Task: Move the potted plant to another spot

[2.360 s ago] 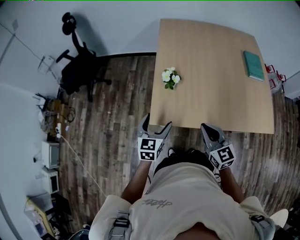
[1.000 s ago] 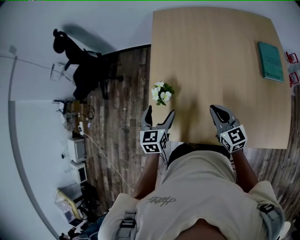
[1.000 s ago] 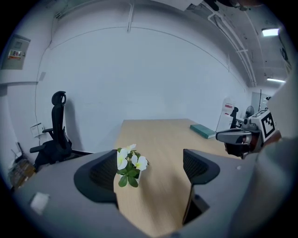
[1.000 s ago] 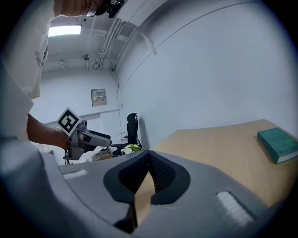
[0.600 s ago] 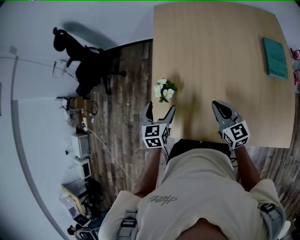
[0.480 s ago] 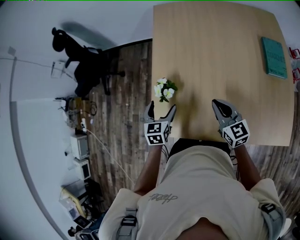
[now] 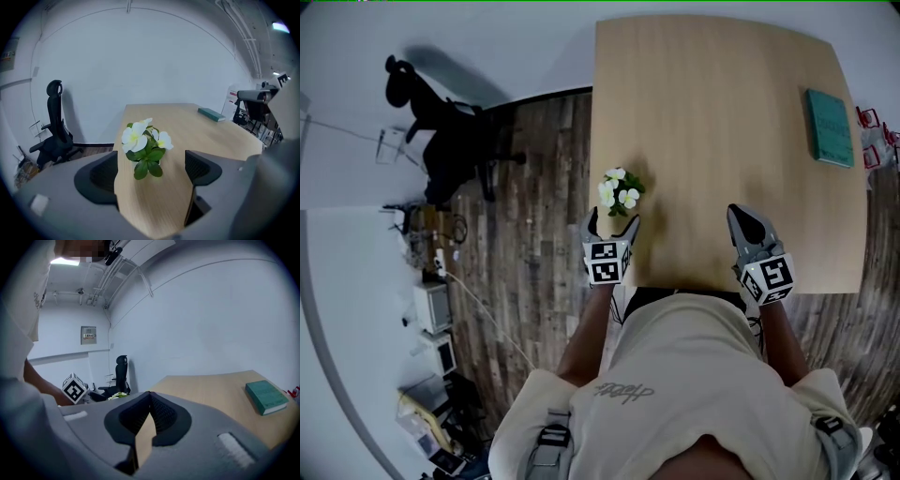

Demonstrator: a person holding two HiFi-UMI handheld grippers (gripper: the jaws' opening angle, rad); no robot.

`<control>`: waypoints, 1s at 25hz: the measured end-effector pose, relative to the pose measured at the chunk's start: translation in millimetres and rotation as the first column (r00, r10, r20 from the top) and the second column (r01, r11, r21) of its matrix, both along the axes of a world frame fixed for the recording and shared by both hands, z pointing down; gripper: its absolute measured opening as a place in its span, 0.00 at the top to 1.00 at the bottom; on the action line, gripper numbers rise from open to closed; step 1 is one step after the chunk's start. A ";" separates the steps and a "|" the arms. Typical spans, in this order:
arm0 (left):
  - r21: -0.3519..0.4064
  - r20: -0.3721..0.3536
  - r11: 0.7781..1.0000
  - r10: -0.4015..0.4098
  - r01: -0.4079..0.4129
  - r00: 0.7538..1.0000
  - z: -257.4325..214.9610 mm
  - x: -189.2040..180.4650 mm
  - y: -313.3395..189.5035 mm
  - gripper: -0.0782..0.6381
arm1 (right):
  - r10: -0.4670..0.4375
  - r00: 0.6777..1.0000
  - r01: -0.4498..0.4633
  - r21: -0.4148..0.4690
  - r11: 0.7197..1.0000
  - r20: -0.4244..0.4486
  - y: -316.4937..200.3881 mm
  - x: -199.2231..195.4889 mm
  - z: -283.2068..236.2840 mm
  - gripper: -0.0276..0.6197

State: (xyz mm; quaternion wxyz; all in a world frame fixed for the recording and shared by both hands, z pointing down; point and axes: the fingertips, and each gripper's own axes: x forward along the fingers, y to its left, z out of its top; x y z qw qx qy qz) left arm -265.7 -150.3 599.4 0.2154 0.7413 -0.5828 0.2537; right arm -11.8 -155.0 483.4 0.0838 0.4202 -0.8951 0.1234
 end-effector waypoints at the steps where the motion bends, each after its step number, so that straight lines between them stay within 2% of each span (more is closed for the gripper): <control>1: -0.011 0.005 1.000 0.003 -0.003 1.000 6.0 -2.8 -0.1 0.24 | 0.012 1.000 -0.012 0.001 1.000 0.002 -1.5 -0.2 -2.1 0.95; 4: -0.044 0.004 0.999 -0.005 0.005 1.000 25.1 -7.3 -1.8 0.23 | 0.027 1.000 -0.027 -0.008 1.000 -0.011 -3.1 -1.2 -3.0 0.95; 9: -0.051 -0.019 0.998 -0.047 0.046 0.999 45.1 -15.0 -12.6 0.23 | 0.050 0.998 -0.051 -0.036 0.998 -0.027 3.2 -8.8 2.9 0.95; 14: -0.087 -0.031 0.996 -0.009 0.006 0.999 63.7 -4.9 -22.9 0.22 | 0.059 0.997 -0.062 -0.055 0.997 -0.058 7.7 -8.7 11.0 0.95; 19: -0.099 -0.010 0.994 0.038 -0.038 0.999 76.7 -0.4 -30.8 0.22 | 0.093 0.994 -0.097 -0.071 0.993 -0.060 14.0 -7.4 17.2 0.95; 25: -0.119 0.004 0.992 0.038 -0.037 0.999 86.1 0.9 -36.6 0.23 | 0.105 0.992 -0.111 -0.089 0.990 -0.065 23.2 -0.6 23.9 0.95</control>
